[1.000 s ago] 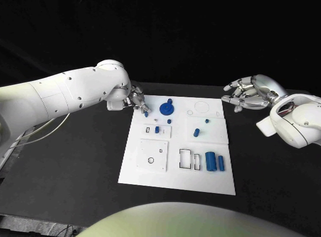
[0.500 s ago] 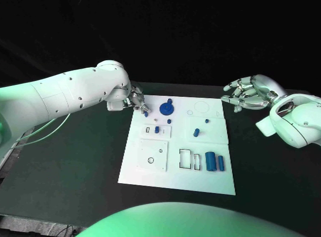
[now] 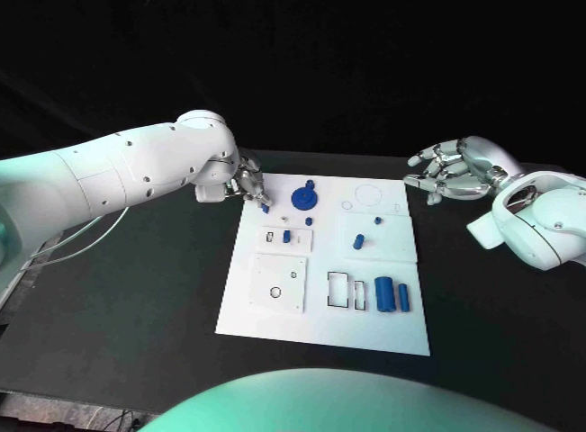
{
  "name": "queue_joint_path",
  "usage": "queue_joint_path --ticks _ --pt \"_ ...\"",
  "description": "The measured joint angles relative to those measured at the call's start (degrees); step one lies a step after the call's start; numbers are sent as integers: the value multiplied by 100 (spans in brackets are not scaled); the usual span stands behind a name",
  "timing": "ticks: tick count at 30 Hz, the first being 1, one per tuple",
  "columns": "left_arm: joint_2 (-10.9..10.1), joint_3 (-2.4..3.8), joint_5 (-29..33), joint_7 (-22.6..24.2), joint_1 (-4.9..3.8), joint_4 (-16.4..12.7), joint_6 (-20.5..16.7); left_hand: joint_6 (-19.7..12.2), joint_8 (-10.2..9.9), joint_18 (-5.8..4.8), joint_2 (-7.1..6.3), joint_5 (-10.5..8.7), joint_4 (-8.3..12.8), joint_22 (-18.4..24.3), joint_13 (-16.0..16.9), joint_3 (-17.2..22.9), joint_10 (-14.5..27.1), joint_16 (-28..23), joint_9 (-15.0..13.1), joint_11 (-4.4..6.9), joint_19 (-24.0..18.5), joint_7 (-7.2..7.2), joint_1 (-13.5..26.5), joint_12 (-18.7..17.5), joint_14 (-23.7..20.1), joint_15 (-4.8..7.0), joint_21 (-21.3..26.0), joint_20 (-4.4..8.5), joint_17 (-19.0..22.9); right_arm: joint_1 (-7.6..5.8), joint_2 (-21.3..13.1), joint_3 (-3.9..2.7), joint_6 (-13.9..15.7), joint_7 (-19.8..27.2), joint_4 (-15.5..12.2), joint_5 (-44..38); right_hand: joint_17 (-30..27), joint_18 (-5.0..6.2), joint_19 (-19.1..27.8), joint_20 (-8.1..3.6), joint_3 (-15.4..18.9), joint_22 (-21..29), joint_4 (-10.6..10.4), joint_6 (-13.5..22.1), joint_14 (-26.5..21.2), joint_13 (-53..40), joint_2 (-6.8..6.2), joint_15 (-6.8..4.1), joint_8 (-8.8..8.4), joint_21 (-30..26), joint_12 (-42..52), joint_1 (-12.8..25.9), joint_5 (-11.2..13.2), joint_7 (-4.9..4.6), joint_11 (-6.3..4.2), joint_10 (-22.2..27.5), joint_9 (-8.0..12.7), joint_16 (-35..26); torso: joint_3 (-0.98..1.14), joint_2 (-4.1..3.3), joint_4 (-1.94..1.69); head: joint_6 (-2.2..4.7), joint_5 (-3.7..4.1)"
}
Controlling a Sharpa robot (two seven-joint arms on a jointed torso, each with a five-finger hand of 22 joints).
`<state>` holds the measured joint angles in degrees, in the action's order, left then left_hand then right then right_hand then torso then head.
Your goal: Assemble the parts on the task board
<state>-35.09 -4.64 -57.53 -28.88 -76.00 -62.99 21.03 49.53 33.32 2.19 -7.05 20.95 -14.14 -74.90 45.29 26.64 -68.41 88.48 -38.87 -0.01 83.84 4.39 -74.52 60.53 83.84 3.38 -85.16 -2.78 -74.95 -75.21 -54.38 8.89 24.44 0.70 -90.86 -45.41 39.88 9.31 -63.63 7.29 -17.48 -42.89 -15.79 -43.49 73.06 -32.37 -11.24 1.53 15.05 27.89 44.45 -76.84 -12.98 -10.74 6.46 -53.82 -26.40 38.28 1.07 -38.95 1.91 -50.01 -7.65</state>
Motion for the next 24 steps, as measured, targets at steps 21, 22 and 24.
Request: queue_joint_path --ticks 21,22,24 --pt "-393 27 474 6 10 -462 -321 3 358 0 -371 53 -122 0 265 886 -332 0 -98 46 0 -18 43 216 12 9 0 0 1 2 -13 0 -3 0 0 1 6 0 0 0 17 10 -17 6 0 14 0 0 0 0 0 0 0 -6 0 0 -4 -22 8 6 -5 0 -23" --pt "-462 31 519 6 10 -562 -372 9 370 0 -400 54 -139 0 294 904 -362 0 -98 52 12 -23 72 221 11 9 0 12 1 2 -17 0 -3 0 0 1 6 0 0 0 17 10 -17 6 0 14 0 0 0 0 0 0 0 -6 0 0 -4 -22 8 6 -5 0 -23" --pt "-621 35 613 9 10 -795 -498 18 383 0 -443 57 -169 0 331 935 -380 0 -166 52 21 -31 115 248 22 20 0 21 1 2 -24 0 -3 0 -1 1 6 0 0 0 17 10 -17 7 0 14 0 0 0 0 0 0 0 -7 0 0 -4 -22 9 6 -8 0 -23"
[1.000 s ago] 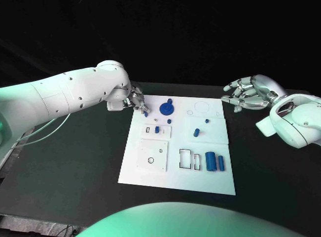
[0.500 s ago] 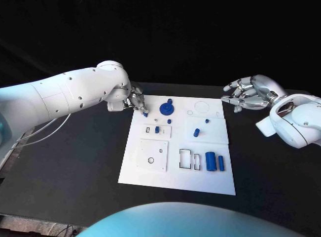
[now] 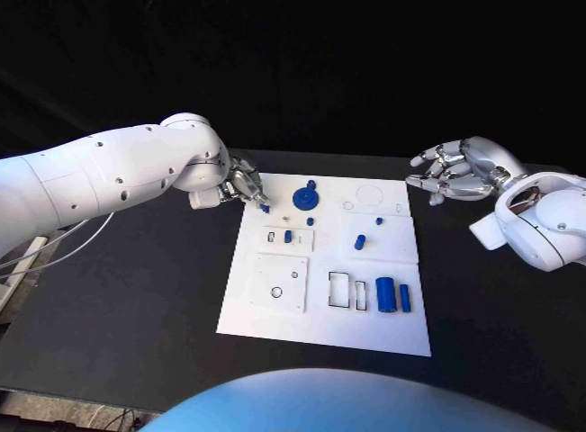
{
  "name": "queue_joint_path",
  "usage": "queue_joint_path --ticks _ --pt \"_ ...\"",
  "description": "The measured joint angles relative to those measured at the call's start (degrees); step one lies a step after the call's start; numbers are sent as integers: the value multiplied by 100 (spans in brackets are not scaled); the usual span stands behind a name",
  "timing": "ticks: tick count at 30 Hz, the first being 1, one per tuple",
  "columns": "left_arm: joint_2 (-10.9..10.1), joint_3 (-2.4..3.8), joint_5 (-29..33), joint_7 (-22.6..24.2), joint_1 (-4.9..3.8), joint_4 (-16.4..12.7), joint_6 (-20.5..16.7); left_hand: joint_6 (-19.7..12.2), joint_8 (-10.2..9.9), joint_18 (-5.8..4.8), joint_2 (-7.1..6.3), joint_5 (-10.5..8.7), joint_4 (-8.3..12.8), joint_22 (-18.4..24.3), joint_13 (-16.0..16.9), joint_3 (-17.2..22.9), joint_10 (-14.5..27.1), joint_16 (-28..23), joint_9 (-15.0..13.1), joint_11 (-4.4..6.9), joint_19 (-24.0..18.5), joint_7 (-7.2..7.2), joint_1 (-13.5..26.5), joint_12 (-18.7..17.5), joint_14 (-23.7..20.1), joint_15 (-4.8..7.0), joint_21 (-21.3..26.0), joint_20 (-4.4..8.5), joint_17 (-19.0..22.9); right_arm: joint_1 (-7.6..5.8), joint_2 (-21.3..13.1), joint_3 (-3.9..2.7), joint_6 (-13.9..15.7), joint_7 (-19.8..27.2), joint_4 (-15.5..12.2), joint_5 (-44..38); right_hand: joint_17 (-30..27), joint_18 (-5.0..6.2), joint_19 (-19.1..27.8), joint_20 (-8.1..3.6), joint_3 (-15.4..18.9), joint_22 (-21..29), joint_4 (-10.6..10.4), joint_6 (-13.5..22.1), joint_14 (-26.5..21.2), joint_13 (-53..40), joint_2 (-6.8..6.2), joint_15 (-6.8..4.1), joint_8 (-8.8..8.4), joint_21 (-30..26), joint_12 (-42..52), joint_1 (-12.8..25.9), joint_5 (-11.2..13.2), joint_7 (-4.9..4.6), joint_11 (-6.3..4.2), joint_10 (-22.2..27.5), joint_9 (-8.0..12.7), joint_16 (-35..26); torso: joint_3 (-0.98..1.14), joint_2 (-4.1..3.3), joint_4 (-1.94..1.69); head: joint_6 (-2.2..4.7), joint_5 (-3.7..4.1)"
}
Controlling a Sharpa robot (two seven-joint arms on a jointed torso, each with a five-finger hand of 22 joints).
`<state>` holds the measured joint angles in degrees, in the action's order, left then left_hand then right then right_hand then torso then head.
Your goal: Assemble the parts on the task board
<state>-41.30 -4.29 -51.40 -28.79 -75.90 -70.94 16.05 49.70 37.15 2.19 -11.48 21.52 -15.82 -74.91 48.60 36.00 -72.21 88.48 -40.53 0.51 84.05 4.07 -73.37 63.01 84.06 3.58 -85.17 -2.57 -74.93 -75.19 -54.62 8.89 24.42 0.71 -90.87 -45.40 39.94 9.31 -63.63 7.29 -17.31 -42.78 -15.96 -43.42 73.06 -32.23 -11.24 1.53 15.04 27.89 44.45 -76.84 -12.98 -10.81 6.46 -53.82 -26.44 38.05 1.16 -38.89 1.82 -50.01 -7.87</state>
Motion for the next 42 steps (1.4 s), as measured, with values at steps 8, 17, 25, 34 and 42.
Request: queue_joint_path --ticks 8,17,25,34,42 --pt "-461 15 123 27 55 -817 -455 62 33 0 -111 29 100 0 60 223 -72 0 -91 30 0 -21 112 56 -12 30 -28 0 0 5 -4 0 0 0 24 1 0 0 0 0 0 0 0 3 0 0 0 0 0 0 0 0 0 -3 0 0 0 0 0 -2 -3 0 -11" --pt "-662 7 -269 85 293 -1320 -820 88 66 0 -161 29 91 0 107 278 -133 23 -92 52 -22 -38 167 88 -12 29 -51 21 1 20 -3 0 0 3 34 5 -1 0 0 0 0 6 0 10 0 5 0 0 0 0 0 0 0 -10 0 0 1 0 -12 -2 -8 0 -41" --pt "-672 3 -735 116 455 -1436 -942 124 66 1 -178 29 97 0 122 315 -144 23 -94 60 -1 -40 184 88 9 50 -59 42 1 32 -7 0 1 4 34 7 -2 0 0 0 0 6 0 -4 0 5 0 0 0 0 0 0 0 4 1 1 1 0 -15 -3 7 0 -66" --pt "-661 8 -1044 134 509 -1467 -948 142 66 0 -215 46 97 0 132 316 -163 23 -174 41 -1 -57 221 88 9 51 -59 42 1 40 -12 0 1 5 34 9 -2 0 0 0 -1 6 1 -4 0 5 0 0 0 0 0 0 0 4 1 1 -3 0 -14 -8 9 0 -74" --pt "-663 11 -1163 138 513 -1492 -927 142 65 1 -237 63 81 0 131 331 -184 23 -208 61 -1 -56 243 88 9 50 -58 42 1 42 -16 0 0 6 34 10 8 0 -21 21 -1 16 1 -3 0 14 0 0 0 -35 0 0 0 3 1 1 -3 -22 -12 -9 10 0 -75"
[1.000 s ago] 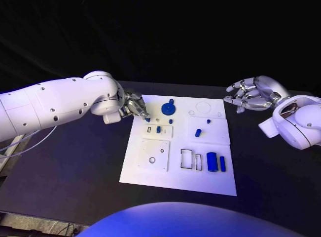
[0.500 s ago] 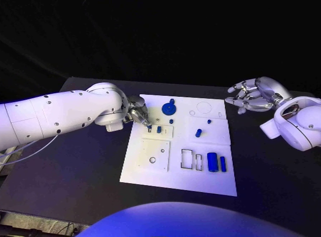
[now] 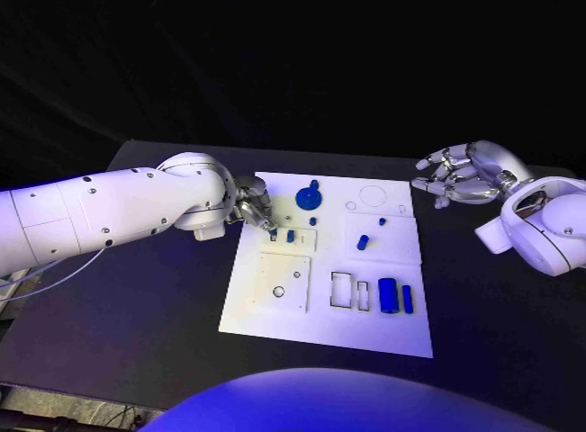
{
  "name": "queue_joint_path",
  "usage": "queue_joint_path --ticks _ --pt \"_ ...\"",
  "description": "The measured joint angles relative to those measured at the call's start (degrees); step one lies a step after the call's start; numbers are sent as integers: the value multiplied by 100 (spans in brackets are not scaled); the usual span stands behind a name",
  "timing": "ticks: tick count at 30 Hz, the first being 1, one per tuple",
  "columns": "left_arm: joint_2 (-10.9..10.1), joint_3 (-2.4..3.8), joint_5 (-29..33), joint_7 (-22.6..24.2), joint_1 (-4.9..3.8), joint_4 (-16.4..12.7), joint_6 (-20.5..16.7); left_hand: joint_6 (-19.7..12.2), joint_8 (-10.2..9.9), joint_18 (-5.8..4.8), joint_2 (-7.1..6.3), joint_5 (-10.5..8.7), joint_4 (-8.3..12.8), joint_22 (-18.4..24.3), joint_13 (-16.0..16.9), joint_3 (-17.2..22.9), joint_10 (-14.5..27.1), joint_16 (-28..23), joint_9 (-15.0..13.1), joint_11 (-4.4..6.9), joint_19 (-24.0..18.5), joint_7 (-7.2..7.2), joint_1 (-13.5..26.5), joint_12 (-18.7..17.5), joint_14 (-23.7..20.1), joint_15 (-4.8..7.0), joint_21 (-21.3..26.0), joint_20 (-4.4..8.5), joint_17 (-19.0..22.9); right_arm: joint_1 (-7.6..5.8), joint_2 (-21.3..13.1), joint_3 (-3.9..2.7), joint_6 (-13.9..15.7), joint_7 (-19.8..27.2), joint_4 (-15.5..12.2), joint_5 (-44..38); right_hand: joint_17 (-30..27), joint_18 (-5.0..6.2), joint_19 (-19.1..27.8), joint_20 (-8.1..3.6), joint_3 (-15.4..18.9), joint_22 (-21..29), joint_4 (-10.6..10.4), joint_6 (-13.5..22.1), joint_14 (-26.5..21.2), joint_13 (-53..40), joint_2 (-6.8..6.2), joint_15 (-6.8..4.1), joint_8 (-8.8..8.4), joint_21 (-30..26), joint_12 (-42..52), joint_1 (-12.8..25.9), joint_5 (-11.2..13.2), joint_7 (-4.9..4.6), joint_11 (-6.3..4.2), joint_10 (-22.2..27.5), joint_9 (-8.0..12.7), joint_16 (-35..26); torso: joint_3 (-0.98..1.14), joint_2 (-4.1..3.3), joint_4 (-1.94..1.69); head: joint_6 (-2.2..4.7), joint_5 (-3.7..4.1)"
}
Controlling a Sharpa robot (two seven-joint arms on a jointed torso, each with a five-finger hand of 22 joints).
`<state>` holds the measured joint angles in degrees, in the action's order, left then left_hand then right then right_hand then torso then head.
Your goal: Assemble the parts on the task board
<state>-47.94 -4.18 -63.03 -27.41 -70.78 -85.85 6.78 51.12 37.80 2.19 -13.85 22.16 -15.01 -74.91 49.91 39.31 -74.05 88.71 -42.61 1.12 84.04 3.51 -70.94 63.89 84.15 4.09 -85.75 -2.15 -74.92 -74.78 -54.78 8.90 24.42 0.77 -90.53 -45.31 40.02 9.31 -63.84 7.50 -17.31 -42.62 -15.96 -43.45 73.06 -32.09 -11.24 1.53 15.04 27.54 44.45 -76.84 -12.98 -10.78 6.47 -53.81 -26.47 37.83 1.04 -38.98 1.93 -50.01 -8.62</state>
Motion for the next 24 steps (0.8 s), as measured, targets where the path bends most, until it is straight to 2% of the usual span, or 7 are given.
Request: queue_joint_path --ticks 4,8,24 --pt "-3 0 -23 0 2 -21 29 2 0 0 0 5 -1 0 13 1 0 0 0 0 0 -1 0 23 0 0 0 0 0 1 -1 0 0 1 0 0 0 0 0 0 0 0 0 1 0 0 0 0 0 0 0 0 0 -1 0 0 0 0 1 1 -1 0 0" --pt "-8 -1 -23 0 9 -49 65 57 33 0 -53 99 -16 0 125 16 -104 22 0 20 0 -17 53 113 -21 21 -22 0 0 2 -1 0 0 2 3 0 0 0 0 0 0 0 0 3 0 0 0 0 0 0 0 0 0 -2 9 9 1 0 1 1 -1 0 4" --pt "-35 -4 43 -13 22 -94 134 114 35 0 -75 132 -16 0 174 16 -124 22 -31 39 -21 -35 75 113 -21 21 -22 21 1 6 -1 0 -3 3 15 3 -1 0 0 0 0 0 0 26 0 -1 0 0 0 0 0 0 0 -6 18 18 2 0 1 3 -4 0 -10"
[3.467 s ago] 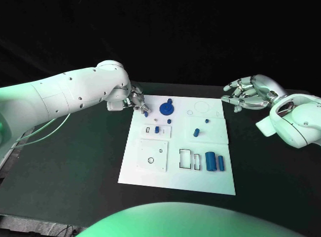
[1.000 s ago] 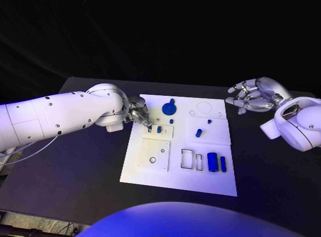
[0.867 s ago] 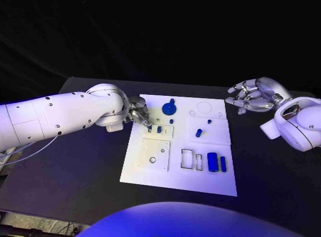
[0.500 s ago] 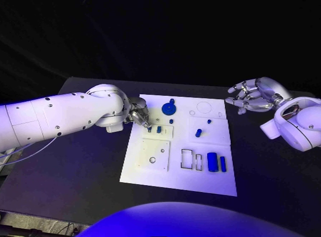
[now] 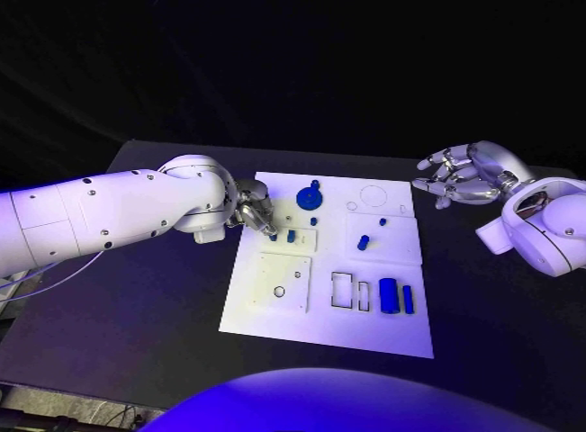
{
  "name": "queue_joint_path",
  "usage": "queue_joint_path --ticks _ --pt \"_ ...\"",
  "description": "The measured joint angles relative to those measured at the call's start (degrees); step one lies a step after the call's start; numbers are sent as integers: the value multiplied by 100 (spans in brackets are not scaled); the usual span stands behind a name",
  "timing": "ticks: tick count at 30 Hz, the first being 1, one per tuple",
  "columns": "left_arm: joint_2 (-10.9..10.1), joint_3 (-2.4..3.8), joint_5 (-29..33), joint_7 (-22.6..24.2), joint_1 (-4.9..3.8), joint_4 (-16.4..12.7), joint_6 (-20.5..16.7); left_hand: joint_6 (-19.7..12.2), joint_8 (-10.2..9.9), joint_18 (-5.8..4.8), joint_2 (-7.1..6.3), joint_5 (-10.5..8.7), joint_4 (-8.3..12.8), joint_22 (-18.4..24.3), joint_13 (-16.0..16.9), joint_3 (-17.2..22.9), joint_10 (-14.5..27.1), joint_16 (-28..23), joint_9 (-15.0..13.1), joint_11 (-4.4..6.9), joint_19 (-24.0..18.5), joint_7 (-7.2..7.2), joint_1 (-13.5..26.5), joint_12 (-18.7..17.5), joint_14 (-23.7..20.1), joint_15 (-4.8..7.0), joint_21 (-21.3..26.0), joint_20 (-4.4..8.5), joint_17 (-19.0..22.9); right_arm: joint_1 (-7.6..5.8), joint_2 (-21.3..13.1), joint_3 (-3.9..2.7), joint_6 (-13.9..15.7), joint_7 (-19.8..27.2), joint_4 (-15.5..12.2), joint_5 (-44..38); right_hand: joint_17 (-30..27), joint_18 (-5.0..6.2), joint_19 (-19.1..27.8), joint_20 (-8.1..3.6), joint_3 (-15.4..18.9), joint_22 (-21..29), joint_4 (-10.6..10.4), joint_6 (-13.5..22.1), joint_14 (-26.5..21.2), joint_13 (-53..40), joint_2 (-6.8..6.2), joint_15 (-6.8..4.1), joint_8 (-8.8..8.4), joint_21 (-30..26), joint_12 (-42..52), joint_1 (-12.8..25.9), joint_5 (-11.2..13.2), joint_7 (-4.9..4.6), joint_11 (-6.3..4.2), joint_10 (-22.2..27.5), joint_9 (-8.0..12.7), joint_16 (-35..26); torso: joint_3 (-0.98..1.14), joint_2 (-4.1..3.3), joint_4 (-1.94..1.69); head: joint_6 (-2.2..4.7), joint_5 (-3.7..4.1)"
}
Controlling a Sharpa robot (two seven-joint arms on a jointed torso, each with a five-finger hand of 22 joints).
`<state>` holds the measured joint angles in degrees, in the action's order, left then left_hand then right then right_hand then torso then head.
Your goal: Assemble the parts on the task board
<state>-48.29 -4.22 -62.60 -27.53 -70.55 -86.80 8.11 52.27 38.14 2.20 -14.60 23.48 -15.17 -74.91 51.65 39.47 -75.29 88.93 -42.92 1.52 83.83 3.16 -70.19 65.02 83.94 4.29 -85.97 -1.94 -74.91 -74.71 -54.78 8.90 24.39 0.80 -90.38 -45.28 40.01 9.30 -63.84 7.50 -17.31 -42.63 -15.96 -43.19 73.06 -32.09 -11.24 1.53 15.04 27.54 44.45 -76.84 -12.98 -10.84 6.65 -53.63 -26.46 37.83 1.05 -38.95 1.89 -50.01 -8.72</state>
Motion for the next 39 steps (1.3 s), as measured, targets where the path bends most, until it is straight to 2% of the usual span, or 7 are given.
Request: queue_joint_path --ticks 15,16,17,39 --pt "-6 3 14 -5 3 12 20 39 -2 -1 -31 28 0 0 -1 0 -19 0 14 -20 0 1 31 0 21 21 0 0 0 3 -5 0 -2 1 3 1 -1 0 0 0 0 0 0 -16 0 0 0 0 0 0 0 0 0 15 0 0 1 0 1 -2 2 0 -8" --pt "-2 3 9 -6 4 15 21 40 -7 0 -47 27 158 0 -1 158 -19 0 12 -20 0 0 48 0 21 21 0 0 0 3 -5 0 -2 1 3 1 -1 0 0 0 0 0 0 -16 0 0 0 0 0 0 0 0 0 14 0 0 1 0 1 -2 2 0 -8" --pt "1 2 5 -7 5 17 23 40 -7 0 -80 26 198 0 -1 198 -19 0 12 -20 0 0 81 0 21 21 0 0 0 3 -6 0 -3 2 3 1 -1 0 0 0 0 0 0 -16 0 0 0 0 0 0 0 0 0 14 -1 -1 1 0 1 -2 3 0 -8" --pt "72 4 -94 -36 34 78 49 74 -9 0 -80 88 182 0 31 214 -42 0 -19 0 22 -7 82 -1 21 20 1 21 0 5 -13 0 -6 5 0 3 -2 0 0 0 0 -1 0 -20 0 -1 0 0 0 0 0 0 0 3 -11 -11 -3 0 2 -3 6 0 7"
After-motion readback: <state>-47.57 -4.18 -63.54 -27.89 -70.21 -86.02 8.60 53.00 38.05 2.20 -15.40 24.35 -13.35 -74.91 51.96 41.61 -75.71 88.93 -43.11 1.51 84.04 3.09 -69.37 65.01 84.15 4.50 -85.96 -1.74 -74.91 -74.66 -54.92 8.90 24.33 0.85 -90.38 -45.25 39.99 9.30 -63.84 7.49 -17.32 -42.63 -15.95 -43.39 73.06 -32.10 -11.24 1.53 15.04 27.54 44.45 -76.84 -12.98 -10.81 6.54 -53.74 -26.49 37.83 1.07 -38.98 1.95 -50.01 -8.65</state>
